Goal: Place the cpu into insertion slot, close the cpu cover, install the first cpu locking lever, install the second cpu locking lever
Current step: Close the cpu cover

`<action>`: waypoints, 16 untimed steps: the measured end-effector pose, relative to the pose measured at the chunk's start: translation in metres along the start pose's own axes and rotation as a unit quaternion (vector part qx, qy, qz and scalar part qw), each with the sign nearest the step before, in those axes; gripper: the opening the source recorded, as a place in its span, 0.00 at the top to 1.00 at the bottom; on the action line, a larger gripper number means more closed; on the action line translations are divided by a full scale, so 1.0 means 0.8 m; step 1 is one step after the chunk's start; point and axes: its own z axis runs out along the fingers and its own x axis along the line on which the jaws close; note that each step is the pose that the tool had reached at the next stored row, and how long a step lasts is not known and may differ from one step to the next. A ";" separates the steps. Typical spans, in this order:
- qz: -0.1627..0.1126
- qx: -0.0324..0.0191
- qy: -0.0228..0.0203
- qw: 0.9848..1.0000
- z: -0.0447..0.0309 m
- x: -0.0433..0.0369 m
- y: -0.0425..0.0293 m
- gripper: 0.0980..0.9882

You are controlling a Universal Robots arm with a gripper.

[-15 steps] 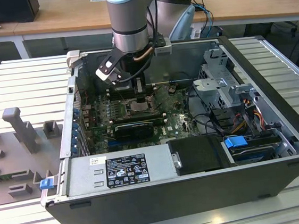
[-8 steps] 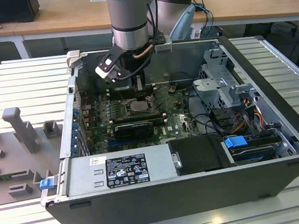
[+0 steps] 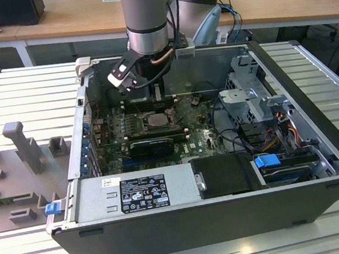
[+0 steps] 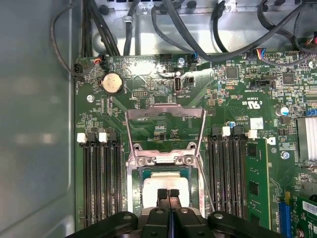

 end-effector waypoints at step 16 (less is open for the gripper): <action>0.000 0.000 -0.001 1.000 -0.0095 0.002 0.0008 0.99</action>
